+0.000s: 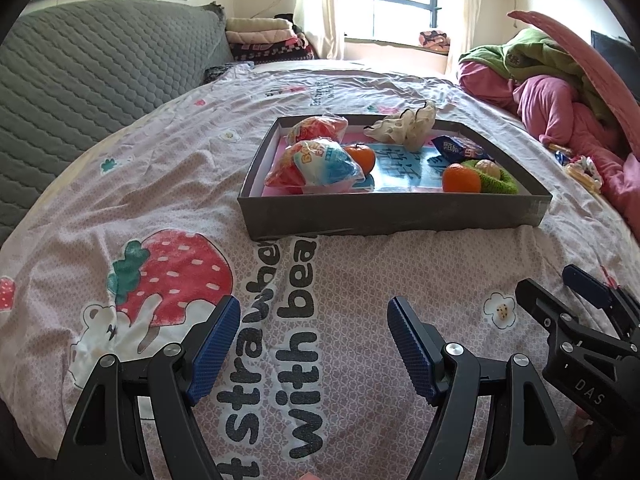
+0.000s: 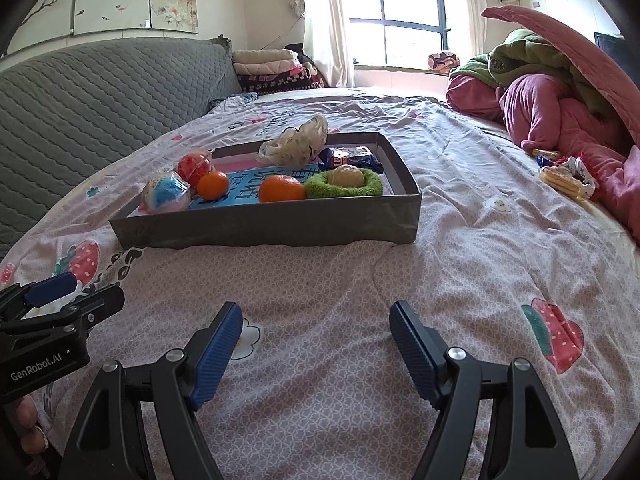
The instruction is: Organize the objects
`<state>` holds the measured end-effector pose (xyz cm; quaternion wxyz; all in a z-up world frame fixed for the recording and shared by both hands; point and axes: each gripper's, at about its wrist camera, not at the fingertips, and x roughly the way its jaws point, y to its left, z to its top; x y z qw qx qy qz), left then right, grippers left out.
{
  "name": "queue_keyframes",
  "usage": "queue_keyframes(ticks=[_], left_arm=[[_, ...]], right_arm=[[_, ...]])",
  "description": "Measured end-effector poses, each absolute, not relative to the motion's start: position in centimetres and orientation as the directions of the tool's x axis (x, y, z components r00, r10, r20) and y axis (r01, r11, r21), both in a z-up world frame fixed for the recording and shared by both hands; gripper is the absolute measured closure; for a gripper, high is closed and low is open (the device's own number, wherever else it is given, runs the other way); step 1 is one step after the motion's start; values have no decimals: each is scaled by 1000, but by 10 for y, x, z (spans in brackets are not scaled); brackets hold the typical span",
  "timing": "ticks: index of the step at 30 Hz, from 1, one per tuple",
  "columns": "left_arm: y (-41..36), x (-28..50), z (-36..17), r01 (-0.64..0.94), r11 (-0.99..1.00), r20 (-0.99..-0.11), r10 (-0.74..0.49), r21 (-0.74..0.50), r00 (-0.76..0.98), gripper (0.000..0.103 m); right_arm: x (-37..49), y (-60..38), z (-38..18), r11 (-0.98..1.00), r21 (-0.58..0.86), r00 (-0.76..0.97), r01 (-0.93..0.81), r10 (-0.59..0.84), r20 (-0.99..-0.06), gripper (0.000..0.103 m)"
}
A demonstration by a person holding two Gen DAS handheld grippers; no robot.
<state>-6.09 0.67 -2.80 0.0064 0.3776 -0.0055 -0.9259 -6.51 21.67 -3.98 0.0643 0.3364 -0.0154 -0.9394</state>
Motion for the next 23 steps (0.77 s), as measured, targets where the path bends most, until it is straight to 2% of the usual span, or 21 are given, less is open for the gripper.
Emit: queue_keyframes(ticks=[23], left_arm=[[6, -60, -29, -5, -1000, -695, 1, 3, -719, 26]], right_arm=[[-65, 214, -38, -990, 75, -767, 122, -142, -626, 27]])
